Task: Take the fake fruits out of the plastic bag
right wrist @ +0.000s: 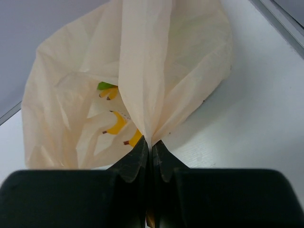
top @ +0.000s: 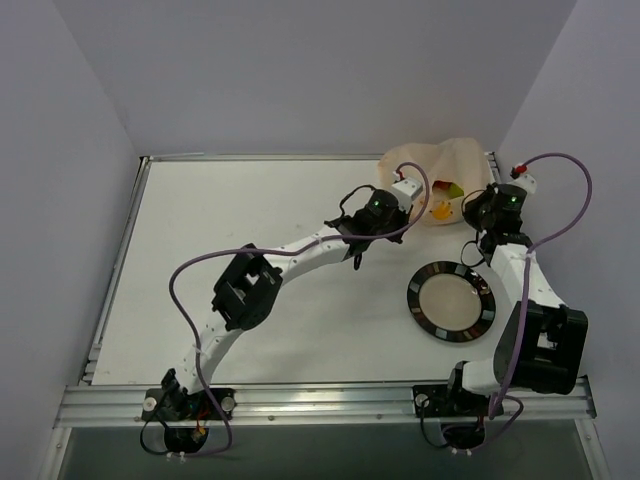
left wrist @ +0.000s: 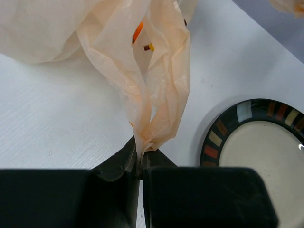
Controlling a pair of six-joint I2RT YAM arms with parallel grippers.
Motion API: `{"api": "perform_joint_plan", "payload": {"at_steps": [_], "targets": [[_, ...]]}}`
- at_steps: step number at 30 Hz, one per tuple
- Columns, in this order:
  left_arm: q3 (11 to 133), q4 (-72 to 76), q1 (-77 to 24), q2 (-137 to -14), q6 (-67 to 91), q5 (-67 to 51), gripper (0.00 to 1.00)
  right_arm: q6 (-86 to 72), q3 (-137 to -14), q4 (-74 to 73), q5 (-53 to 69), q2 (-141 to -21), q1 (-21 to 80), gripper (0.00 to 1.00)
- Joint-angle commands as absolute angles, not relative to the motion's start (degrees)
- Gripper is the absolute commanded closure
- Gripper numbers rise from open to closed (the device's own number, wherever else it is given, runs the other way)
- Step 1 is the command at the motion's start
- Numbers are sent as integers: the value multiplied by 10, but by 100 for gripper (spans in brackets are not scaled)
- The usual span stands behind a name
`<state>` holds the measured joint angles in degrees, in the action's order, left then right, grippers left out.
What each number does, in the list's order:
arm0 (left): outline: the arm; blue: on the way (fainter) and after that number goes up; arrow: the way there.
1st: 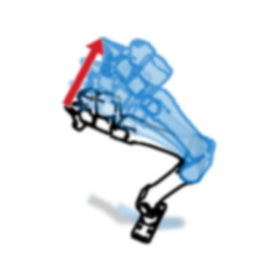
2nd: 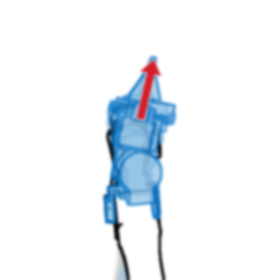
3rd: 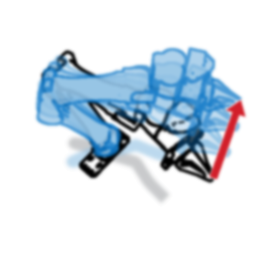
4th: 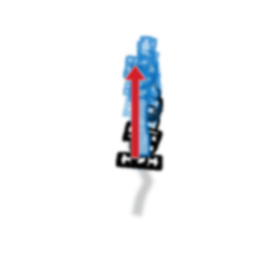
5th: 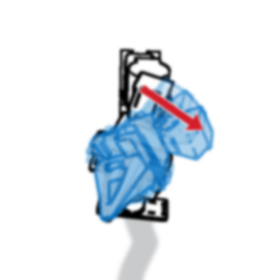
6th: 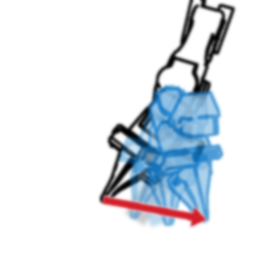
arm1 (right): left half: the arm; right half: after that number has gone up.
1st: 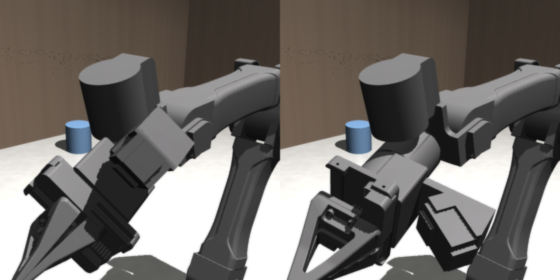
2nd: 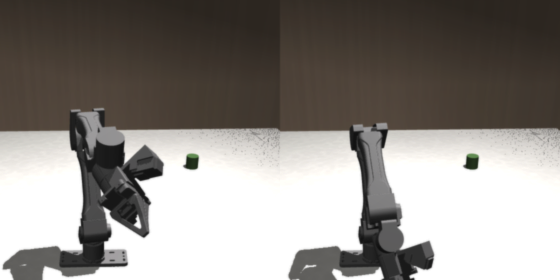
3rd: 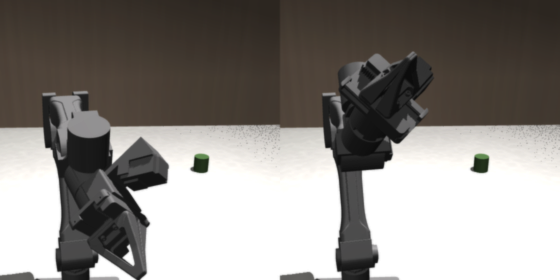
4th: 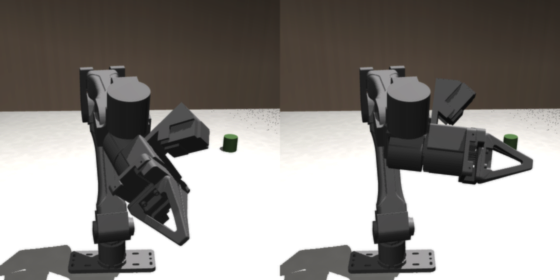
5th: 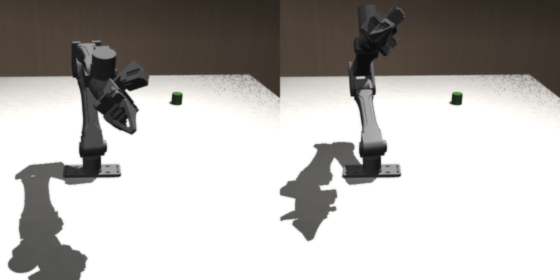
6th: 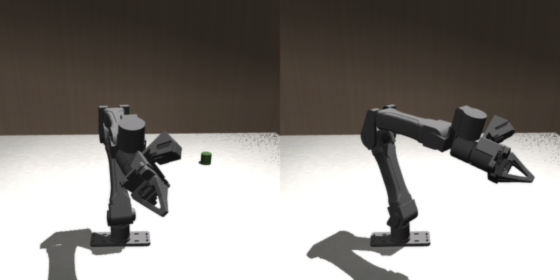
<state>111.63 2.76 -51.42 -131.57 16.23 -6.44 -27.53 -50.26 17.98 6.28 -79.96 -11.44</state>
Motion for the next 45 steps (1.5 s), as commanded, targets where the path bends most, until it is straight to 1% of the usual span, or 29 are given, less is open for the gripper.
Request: {"api": "perform_joint_plan", "payload": {"at_steps": [1, 5, 11, 17, 23, 29, 31, 36, 40, 43, 45], "targets": [[1104, 76, -523, -1216, 167, -75, 98, -251, -534, 190, 20, -758, -93, 100], [1014, 115, -537, -1157, 160, -73, 98, -251, -531, 178, 13, -723, -91, 100], [990, 117, -547, -1082, 164, -65, 98, -256, -553, 171, 32, -702, -91, 100], [1046, 75, -547, -1060, 164, -69, 98, -242, -618, 149, 38, -701, -102, 100], [1148, 19, -535, -1099, 145, -66, 98, -238, -721, 120, 71, -763, -129, 100], [1226, 1, -497, -1139, 179, -105, 98, -232, -778, 106, 71, -773, -134, 100], [1250, -32, -494, -1150, 181, -112, 98, -230, -804, 97, 71, -779, -139, 100], [1302, -49, -483, -1169, 178, -115, 98, -231, -830, 89, 79, -794, -145, 100], [1354, -80, -471, -1193, 191, -139, 98, -232, -858, 80, 83, -802, -150, 100], [1370, -83, -470, -1195, 194, -142, 98, -236, -875, 76, 82, -805, -151, 100], [1368, -88, -469, -1196, 199, -143, 97, -236, -866, 76, 76, -809, -151, 100]]}}
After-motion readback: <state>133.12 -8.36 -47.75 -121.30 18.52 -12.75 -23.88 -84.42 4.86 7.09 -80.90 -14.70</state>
